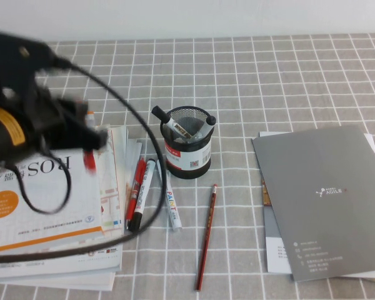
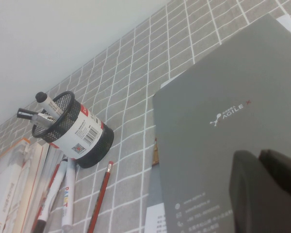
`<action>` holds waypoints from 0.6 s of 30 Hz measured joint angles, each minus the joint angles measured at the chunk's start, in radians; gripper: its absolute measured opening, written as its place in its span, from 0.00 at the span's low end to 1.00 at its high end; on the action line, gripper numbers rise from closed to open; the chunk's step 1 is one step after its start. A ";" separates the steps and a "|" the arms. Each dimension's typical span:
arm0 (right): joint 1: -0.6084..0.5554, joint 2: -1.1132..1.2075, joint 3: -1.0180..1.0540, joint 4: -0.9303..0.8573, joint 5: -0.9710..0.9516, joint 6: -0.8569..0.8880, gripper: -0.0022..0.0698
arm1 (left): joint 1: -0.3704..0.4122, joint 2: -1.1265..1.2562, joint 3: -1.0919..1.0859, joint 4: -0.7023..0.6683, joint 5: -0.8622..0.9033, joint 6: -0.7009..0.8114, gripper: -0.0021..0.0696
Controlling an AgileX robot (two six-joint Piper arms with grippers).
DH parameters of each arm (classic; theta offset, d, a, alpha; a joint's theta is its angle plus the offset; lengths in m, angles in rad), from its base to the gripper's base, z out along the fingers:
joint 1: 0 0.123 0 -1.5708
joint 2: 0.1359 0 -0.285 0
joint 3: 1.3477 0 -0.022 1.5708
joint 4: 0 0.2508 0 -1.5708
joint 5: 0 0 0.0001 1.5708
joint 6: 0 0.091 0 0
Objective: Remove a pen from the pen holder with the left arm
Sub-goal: 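Take a marker out of the pen holder and lay it on the table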
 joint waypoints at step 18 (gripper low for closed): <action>0.000 0.000 0.000 0.000 0.000 0.000 0.01 | 0.039 0.158 -0.108 -0.562 0.401 0.343 0.09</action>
